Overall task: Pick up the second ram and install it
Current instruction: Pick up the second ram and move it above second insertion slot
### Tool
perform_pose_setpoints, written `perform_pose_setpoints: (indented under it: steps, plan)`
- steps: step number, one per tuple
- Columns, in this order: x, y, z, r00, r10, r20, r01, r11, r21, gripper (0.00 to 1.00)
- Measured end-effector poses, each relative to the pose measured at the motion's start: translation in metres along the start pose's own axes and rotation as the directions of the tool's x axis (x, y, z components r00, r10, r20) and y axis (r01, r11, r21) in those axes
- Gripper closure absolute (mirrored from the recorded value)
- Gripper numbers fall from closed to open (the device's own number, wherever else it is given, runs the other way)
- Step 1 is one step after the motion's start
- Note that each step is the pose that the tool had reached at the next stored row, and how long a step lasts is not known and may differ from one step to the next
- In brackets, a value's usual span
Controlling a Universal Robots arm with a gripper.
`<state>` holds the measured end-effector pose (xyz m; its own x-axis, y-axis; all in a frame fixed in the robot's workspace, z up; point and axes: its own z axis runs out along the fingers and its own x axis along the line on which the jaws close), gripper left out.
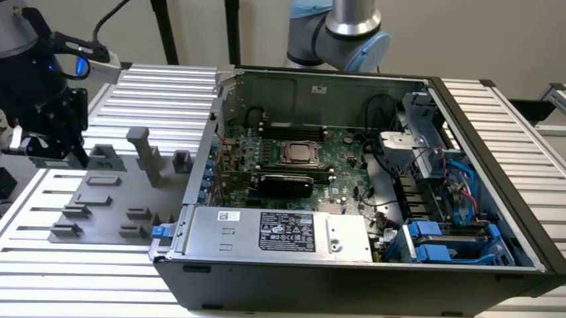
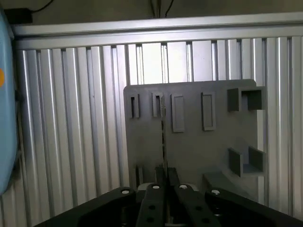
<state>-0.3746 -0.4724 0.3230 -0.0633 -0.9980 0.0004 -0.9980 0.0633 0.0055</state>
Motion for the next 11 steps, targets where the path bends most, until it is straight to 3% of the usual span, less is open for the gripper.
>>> perform_pose_setpoints:
  steps: [11]
  plan:
    - [-0.004,-0.0447,-0.0468,1.0,0.0,0.0001,0.0,1.0,0.0,1.0]
